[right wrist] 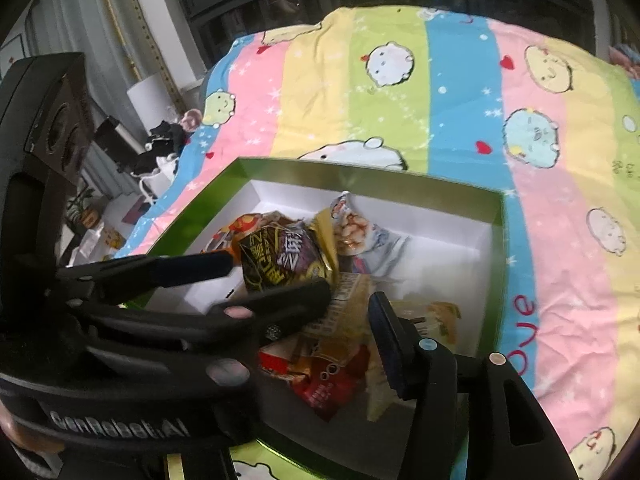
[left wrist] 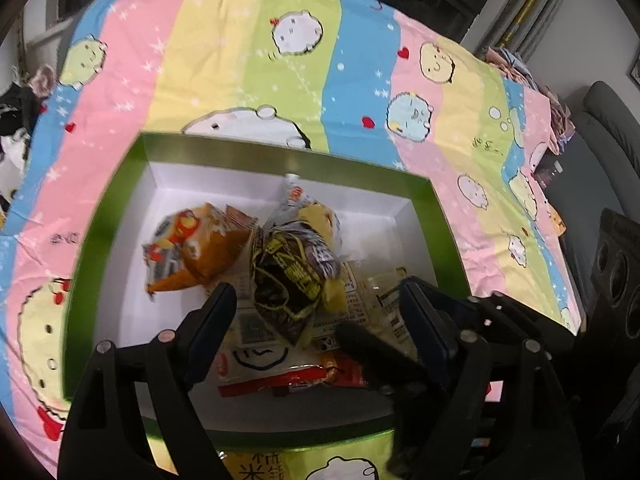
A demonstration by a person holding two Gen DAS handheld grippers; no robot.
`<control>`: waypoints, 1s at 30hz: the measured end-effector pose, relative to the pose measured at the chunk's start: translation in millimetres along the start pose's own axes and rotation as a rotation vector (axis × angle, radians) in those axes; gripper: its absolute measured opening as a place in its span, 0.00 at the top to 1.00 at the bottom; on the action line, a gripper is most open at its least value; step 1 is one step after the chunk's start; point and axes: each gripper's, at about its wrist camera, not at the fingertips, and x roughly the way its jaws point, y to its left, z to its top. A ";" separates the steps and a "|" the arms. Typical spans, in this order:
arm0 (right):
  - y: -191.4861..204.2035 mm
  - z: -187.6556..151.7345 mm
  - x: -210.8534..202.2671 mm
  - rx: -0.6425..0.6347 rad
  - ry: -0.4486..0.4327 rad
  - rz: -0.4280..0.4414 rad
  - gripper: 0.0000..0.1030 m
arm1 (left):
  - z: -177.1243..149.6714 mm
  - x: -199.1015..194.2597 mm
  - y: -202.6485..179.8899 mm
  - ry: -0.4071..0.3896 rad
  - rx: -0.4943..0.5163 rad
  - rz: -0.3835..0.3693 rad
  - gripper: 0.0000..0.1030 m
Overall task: Organize snacks
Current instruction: 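Open the left gripper to release the dark snack bag in the box, then move both grippers back to the yellow rice-cracker bag on the quilt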
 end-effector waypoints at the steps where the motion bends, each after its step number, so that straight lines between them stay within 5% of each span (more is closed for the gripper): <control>1: -0.2 0.4 -3.0 0.002 -0.006 -0.007 0.47 | 0.3 -4.5 -0.4 -0.014 0.003 0.009 0.18; 7: 0.0 -2.4 -37.0 0.003 -0.072 -0.041 0.40 | -6.1 -45.5 -6.2 -0.133 0.032 0.052 0.02; 14: 10.4 -19.7 -79.7 0.000 -0.130 -0.065 0.21 | -30.2 -91.2 -19.8 -0.209 0.077 0.069 0.01; 30: 54.1 -69.9 -153.2 -0.066 -0.168 -0.034 0.19 | -101.1 -175.3 -34.1 -0.331 0.093 0.128 0.00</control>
